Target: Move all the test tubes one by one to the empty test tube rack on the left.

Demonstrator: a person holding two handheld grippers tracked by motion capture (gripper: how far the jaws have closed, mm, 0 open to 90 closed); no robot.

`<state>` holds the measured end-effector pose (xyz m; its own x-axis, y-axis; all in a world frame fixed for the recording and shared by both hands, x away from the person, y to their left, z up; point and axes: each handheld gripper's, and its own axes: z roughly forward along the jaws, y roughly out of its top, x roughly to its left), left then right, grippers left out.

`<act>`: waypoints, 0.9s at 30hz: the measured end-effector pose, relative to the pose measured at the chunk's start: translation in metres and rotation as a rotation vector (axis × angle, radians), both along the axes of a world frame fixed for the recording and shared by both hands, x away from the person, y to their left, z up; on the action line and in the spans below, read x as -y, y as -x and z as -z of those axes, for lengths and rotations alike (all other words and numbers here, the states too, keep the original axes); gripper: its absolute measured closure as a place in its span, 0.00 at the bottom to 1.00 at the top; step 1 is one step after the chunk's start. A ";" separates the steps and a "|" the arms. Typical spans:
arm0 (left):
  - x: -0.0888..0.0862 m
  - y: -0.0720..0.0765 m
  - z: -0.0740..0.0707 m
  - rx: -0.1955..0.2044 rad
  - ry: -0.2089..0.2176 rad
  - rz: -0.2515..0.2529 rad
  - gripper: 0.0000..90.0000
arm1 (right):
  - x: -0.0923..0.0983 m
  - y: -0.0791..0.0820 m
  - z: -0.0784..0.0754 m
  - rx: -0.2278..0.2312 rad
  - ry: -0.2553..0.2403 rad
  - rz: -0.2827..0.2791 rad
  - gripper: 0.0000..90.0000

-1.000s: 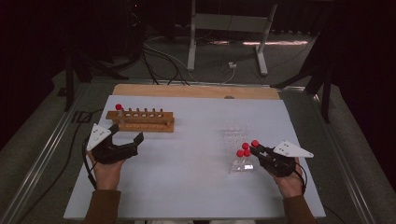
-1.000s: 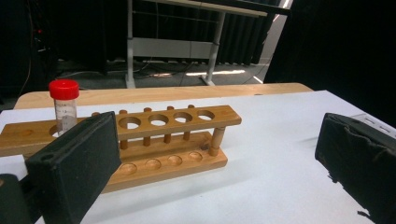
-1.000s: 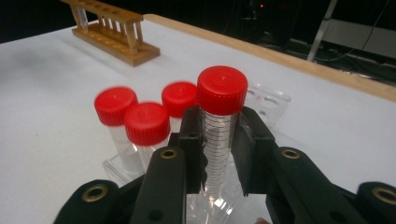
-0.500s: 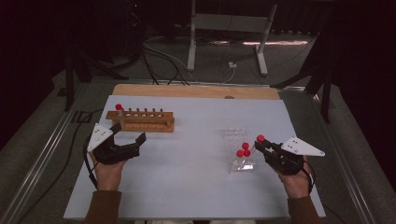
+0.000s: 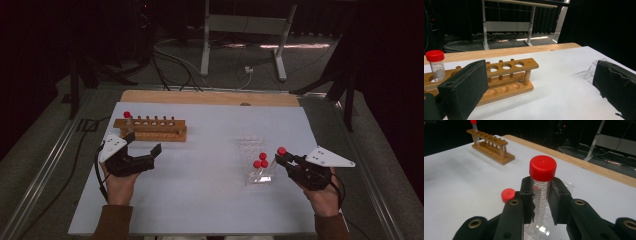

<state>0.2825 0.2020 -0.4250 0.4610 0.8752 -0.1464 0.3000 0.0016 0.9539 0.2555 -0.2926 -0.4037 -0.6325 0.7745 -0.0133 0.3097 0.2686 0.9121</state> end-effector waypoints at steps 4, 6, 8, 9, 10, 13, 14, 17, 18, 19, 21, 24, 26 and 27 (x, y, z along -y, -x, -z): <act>0.003 0.001 -0.001 0.000 -0.005 0.003 0.01 | -0.003 0.003 -0.003 -0.011 0.006 -0.027 0.82; 0.005 0.001 -0.001 -0.001 -0.005 0.005 0.01 | -0.004 0.004 -0.003 -0.021 0.012 -0.037 0.82; 0.007 0.001 -0.002 0.001 -0.009 0.010 0.01 | -0.006 0.005 -0.003 -0.030 0.011 -0.047 0.82; 0.009 0.002 -0.002 0.003 -0.010 0.015 0.01 | -0.007 0.005 -0.003 -0.035 0.008 -0.056 0.82; 0.011 0.002 -0.003 0.004 -0.013 0.018 0.01 | -0.008 0.005 -0.003 -0.041 0.009 -0.065 0.82; 0.018 0.002 -0.003 0.008 -0.030 0.029 0.01 | -0.011 0.005 -0.003 -0.051 0.011 -0.089 0.82; 0.020 0.002 -0.002 0.006 -0.033 0.035 0.01 | -0.012 0.005 -0.003 -0.055 0.006 -0.096 0.82; 0.030 0.002 -0.002 0.004 -0.050 0.057 0.01 | -0.015 0.005 -0.003 -0.067 -0.007 -0.118 0.82; 0.033 0.002 -0.002 0.005 -0.052 0.068 0.01 | -0.016 0.005 -0.003 -0.071 -0.009 -0.122 0.82; 0.037 0.002 -0.002 0.005 -0.055 0.078 0.01 | -0.018 0.004 -0.003 -0.072 -0.012 -0.128 0.82; 0.043 0.002 -0.003 0.009 -0.070 0.097 0.01 | -0.020 0.004 -0.003 -0.078 -0.022 -0.136 0.82; 0.053 0.001 -0.006 0.010 -0.069 0.128 0.01 | -0.026 0.003 -0.005 -0.082 -0.031 -0.153 0.82; 0.059 0.001 -0.007 0.012 -0.065 0.149 0.01 | -0.030 0.002 -0.005 -0.083 -0.031 -0.161 0.82; 0.061 0.002 -0.008 0.014 -0.063 0.157 0.01 | -0.033 0.002 -0.005 -0.085 -0.030 -0.167 0.82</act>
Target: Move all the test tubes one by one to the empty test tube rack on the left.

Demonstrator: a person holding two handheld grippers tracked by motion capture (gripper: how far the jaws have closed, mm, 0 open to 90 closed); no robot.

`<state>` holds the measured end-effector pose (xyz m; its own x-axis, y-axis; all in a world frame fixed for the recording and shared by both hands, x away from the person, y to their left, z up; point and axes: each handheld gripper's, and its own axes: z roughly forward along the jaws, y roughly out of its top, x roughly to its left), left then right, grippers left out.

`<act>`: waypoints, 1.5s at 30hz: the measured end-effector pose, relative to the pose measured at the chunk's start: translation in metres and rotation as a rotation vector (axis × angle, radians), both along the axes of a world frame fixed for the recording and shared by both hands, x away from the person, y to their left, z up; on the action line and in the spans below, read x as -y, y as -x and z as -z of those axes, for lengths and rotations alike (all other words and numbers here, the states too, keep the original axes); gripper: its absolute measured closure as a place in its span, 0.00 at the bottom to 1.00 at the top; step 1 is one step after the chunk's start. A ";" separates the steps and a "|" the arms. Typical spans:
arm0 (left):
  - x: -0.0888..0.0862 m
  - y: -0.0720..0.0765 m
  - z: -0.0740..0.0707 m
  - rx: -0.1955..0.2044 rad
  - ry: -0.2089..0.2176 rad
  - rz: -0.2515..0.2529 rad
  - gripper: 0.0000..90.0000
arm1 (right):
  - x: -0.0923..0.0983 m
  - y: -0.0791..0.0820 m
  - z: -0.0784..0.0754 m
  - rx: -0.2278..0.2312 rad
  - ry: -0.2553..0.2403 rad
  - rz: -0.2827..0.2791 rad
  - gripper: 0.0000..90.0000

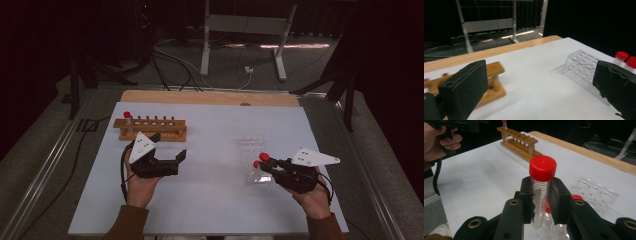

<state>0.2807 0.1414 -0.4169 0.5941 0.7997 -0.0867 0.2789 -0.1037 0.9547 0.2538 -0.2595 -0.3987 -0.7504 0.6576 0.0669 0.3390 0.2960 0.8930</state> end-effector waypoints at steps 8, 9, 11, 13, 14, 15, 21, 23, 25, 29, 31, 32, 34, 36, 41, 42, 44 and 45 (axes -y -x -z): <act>0.021 0.005 -0.009 0.011 -0.006 0.076 0.01 | -0.021 -0.006 0.001 -0.008 -0.015 -0.031 0.82; 0.023 0.006 -0.010 0.009 -0.004 0.087 0.01 | -0.024 -0.007 0.002 -0.007 -0.016 -0.030 0.82; 0.027 0.006 -0.010 0.008 -0.001 0.099 0.02 | -0.029 -0.008 0.002 -0.007 -0.022 -0.029 0.82; 0.032 0.007 -0.009 0.008 -0.008 0.117 0.02 | -0.035 -0.011 0.001 -0.003 -0.024 -0.026 0.82; 0.036 0.007 -0.009 0.004 -0.019 0.126 0.02 | -0.038 -0.012 0.001 -0.004 -0.027 -0.025 0.82; 0.038 0.008 -0.008 0.004 -0.024 0.130 0.02 | -0.041 -0.014 0.000 -0.003 -0.028 -0.026 0.82; 0.052 0.008 -0.005 -0.002 -0.034 0.176 0.04 | -0.054 -0.021 0.000 -0.006 -0.026 -0.034 0.82; 0.059 0.009 -0.002 -0.002 -0.048 0.192 0.05 | -0.058 -0.023 0.000 -0.008 -0.029 -0.034 0.82; 0.069 0.010 0.003 -0.003 -0.064 0.221 0.05 | -0.063 -0.025 0.000 -0.008 -0.030 -0.036 0.82; 0.084 0.008 0.009 -0.015 -0.088 0.251 0.05 | -0.071 -0.027 -0.001 -0.008 -0.031 -0.044 0.82; 0.090 0.008 0.012 -0.017 -0.094 0.254 0.08 | -0.075 -0.028 -0.001 -0.008 -0.030 -0.049 0.82; 0.093 0.008 0.012 -0.014 -0.098 0.252 0.09 | -0.076 -0.028 -0.002 -0.009 -0.031 -0.052 0.82; 0.097 0.007 0.014 -0.009 -0.099 0.257 0.18 | -0.078 -0.028 -0.002 -0.009 -0.032 -0.056 0.82; 0.100 0.007 0.014 -0.008 -0.095 0.272 0.25 | -0.080 -0.028 -0.003 -0.008 -0.035 -0.062 0.82; 0.105 0.007 0.016 -0.004 -0.100 0.323 0.50 | -0.082 -0.027 -0.003 -0.009 -0.036 -0.076 0.82; 0.106 0.007 0.016 -0.004 -0.104 0.326 0.55 | -0.083 -0.027 -0.003 -0.010 -0.038 -0.077 0.82; 0.106 0.006 0.017 -0.007 -0.107 0.338 0.62 | -0.083 -0.027 -0.003 -0.010 -0.041 -0.081 0.82; 0.107 0.006 0.017 -0.006 -0.108 0.338 0.66 | -0.083 -0.027 -0.003 -0.011 -0.042 -0.083 0.82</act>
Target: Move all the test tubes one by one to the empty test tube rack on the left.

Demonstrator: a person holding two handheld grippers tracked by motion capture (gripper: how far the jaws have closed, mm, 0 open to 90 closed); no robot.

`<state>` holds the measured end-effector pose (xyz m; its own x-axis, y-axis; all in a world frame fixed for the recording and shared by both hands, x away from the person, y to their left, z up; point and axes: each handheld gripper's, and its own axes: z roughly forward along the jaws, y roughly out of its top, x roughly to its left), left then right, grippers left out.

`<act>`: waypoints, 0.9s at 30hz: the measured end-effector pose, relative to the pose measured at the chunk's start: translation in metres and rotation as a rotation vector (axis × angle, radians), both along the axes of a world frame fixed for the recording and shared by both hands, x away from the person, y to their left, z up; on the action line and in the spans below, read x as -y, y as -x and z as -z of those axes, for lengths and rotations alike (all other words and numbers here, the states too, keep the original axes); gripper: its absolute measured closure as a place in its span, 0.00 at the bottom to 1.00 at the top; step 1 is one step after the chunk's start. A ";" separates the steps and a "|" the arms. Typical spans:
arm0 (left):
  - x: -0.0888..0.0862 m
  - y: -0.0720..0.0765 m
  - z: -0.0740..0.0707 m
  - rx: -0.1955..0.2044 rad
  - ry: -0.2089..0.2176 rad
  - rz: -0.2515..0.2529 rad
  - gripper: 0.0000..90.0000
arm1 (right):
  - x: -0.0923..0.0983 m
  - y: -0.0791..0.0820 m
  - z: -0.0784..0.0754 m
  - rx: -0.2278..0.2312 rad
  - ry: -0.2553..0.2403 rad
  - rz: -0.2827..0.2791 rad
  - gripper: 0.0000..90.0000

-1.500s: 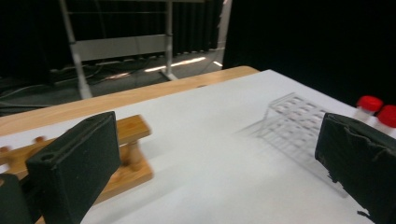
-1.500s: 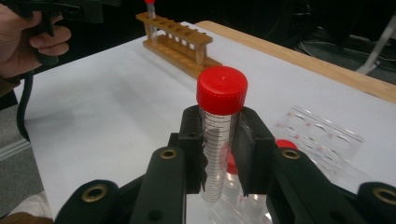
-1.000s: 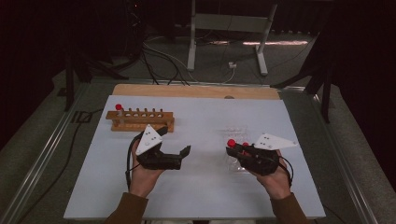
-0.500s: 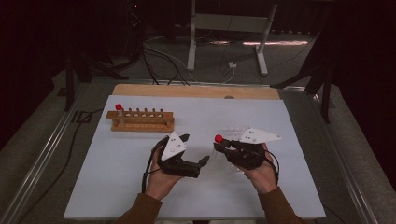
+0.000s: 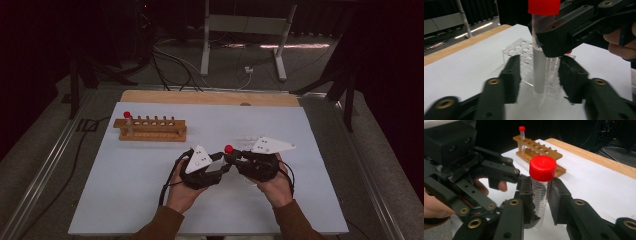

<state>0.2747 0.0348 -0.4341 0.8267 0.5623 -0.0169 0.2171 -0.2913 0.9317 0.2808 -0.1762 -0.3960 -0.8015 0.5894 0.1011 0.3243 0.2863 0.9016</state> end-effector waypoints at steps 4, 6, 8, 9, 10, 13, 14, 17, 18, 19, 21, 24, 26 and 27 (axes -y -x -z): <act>-0.001 0.000 0.000 -0.004 0.016 0.014 0.76 | -0.001 0.000 0.000 0.000 0.001 -0.004 0.82; -0.001 0.000 0.000 0.001 0.013 0.015 0.80 | -0.001 0.001 0.000 -0.001 0.000 -0.004 0.82; -0.002 0.000 0.000 0.000 0.015 0.014 0.83 | 0.000 0.001 0.000 -0.002 -0.002 -0.007 0.82; -0.002 0.000 0.000 -0.001 0.018 0.014 0.84 | 0.000 0.001 0.000 -0.002 -0.002 -0.008 0.82; -0.003 0.000 0.000 0.000 0.019 0.016 0.84 | 0.000 0.001 0.000 -0.001 -0.004 -0.009 0.82; -0.003 0.001 0.000 0.005 0.022 0.015 0.84 | 0.000 0.001 0.000 0.002 -0.007 -0.013 0.81; -0.003 0.000 0.000 0.006 0.022 0.013 0.84 | 0.001 0.001 -0.001 0.001 -0.010 -0.018 0.78; -0.006 -0.001 -0.001 0.002 0.028 -0.003 0.85 | 0.005 0.001 -0.002 0.004 -0.031 -0.021 0.54; -0.007 -0.002 -0.001 0.002 0.032 -0.009 0.85 | 0.005 0.001 -0.002 0.004 -0.031 -0.021 0.54; -0.009 -0.003 -0.001 0.002 0.034 -0.016 0.85 | 0.007 0.001 -0.002 0.002 -0.035 -0.015 0.49; -0.012 -0.004 -0.002 0.003 0.039 -0.032 0.85 | 0.011 0.001 -0.003 0.007 -0.043 -0.005 0.41; -0.019 -0.007 -0.003 0.004 0.053 -0.057 0.85 | 0.018 0.002 -0.003 0.031 -0.035 0.036 0.28; -0.025 -0.009 -0.004 0.002 0.066 -0.072 0.84 | 0.022 0.002 -0.002 0.038 -0.034 0.066 0.19; -0.028 -0.010 -0.004 0.002 0.075 -0.081 0.84 | 0.025 0.002 -0.002 0.040 -0.033 0.081 0.16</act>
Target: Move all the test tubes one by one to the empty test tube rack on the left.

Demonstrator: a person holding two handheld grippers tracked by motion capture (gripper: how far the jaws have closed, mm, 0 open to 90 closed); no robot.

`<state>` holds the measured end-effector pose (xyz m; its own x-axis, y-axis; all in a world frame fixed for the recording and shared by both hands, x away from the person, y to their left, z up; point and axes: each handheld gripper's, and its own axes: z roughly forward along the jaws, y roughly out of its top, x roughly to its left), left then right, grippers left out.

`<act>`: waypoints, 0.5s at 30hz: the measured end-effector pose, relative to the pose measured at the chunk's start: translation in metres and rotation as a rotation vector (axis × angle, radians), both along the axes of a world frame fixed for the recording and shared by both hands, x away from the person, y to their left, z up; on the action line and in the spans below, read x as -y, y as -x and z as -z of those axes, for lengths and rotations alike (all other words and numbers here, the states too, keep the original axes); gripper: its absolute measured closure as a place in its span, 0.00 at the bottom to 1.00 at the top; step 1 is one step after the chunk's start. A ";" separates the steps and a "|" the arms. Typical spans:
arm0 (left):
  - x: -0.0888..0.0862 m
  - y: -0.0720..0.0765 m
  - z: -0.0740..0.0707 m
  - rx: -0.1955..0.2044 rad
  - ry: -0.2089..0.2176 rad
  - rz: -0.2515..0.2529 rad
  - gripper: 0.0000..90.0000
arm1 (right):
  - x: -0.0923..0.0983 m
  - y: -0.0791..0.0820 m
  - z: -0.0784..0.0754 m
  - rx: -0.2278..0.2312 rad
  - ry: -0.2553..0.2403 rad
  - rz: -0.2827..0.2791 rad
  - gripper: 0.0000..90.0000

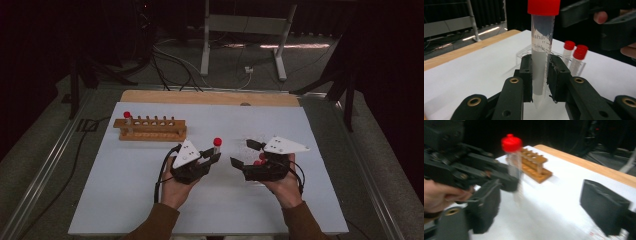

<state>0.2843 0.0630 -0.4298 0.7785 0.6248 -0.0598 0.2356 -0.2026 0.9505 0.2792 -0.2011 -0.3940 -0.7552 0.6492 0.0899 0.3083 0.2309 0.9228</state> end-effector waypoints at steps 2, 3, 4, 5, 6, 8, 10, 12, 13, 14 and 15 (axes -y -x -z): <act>-0.005 -0.001 -0.001 0.000 0.008 -0.016 0.84 | 0.006 0.000 0.001 0.015 0.006 0.031 0.12; -0.009 -0.002 -0.001 0.000 0.012 -0.024 0.84 | 0.008 0.001 0.002 0.017 0.010 0.040 0.09; -0.013 -0.003 -0.002 0.001 0.017 -0.035 0.84 | 0.015 0.001 0.004 0.026 0.025 0.066 0.06; -0.015 -0.004 -0.002 0.000 0.021 -0.042 0.84 | 0.015 0.001 0.004 0.026 0.025 0.066 0.06; -0.019 -0.005 -0.003 0.001 0.024 -0.052 0.84 | 0.017 0.001 0.005 0.029 0.030 0.074 0.05; -0.026 -0.006 -0.004 0.001 0.030 -0.074 0.84 | 0.022 0.001 0.008 0.031 0.038 0.086 0.04; -0.032 -0.007 -0.005 0.003 0.035 -0.091 0.85 | 0.028 0.000 0.013 0.032 0.044 0.105 0.02; -0.038 -0.009 -0.006 0.004 0.035 -0.111 0.84 | 0.033 0.000 0.016 0.030 0.040 0.120 0.00; -0.041 -0.009 -0.006 0.006 0.033 -0.117 0.84 | 0.036 0.001 0.018 0.028 0.040 0.127 0.00; -0.044 -0.010 -0.006 0.008 0.031 -0.124 0.84 | 0.038 0.001 0.020 0.031 0.043 0.135 0.00; -0.047 -0.011 -0.006 0.008 0.028 -0.131 0.84 | 0.040 0.002 0.021 0.034 0.048 0.144 0.00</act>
